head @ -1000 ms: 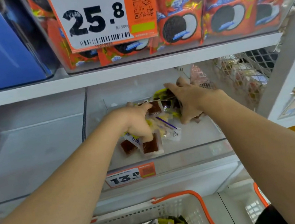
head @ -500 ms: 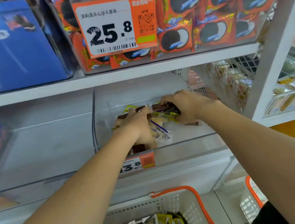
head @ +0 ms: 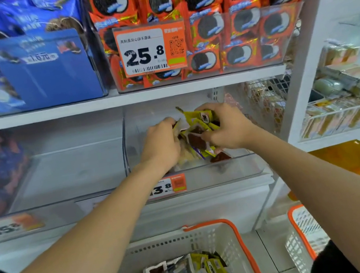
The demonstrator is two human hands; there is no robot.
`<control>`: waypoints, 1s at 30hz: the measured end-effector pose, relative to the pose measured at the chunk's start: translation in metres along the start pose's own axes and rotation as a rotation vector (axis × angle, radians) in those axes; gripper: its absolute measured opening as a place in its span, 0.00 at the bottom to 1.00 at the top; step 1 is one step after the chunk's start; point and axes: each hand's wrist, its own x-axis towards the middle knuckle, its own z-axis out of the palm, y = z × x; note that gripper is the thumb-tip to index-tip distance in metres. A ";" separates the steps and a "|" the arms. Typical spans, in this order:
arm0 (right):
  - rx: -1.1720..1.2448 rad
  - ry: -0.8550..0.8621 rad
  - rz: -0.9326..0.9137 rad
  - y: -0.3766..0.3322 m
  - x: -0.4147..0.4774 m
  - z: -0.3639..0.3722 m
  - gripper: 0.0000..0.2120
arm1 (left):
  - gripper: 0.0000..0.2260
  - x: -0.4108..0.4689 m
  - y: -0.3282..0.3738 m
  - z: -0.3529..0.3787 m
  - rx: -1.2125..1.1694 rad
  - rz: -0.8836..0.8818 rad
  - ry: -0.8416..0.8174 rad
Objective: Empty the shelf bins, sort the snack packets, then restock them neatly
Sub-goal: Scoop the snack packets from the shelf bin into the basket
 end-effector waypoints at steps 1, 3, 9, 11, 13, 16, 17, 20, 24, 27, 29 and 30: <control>0.047 0.028 0.003 -0.006 -0.006 -0.003 0.21 | 0.14 -0.004 0.003 -0.005 -0.014 0.005 0.026; 0.142 0.068 0.016 -0.020 -0.021 -0.010 0.20 | 0.16 -0.014 0.009 -0.015 -0.037 0.017 0.077; 0.560 -0.096 0.033 -0.066 -0.079 -0.022 0.17 | 0.15 -0.053 0.015 -0.061 -0.246 0.190 0.153; 0.542 -0.222 -0.068 -0.068 -0.092 -0.028 0.15 | 0.13 -0.071 0.020 -0.085 -0.301 0.252 0.161; 0.514 -0.404 -0.156 -0.066 -0.103 -0.032 0.15 | 0.11 -0.088 0.026 -0.105 -0.293 0.298 0.147; 0.370 -0.647 -0.159 -0.063 -0.114 -0.022 0.11 | 0.10 -0.107 0.029 -0.120 -0.248 0.311 0.034; 0.307 -0.701 -0.149 -0.061 -0.117 -0.017 0.11 | 0.10 -0.113 0.029 -0.121 -0.204 0.324 -0.007; 0.092 -0.840 -0.143 -0.052 -0.121 0.002 0.18 | 0.08 -0.123 0.015 -0.113 -0.034 0.333 -0.253; 0.050 -1.126 0.234 -0.051 -0.121 0.009 0.31 | 0.05 -0.133 -0.013 -0.082 0.167 0.304 -0.647; -0.041 -1.178 0.164 -0.055 -0.115 0.003 0.25 | 0.11 -0.134 -0.024 -0.066 0.204 0.231 -0.859; 0.036 -1.092 0.133 -0.052 -0.105 -0.001 0.20 | 0.18 -0.131 -0.022 -0.063 0.192 0.150 -0.981; 0.105 -1.015 0.123 -0.051 -0.099 -0.003 0.19 | 0.19 -0.127 -0.020 -0.062 0.128 0.122 -0.978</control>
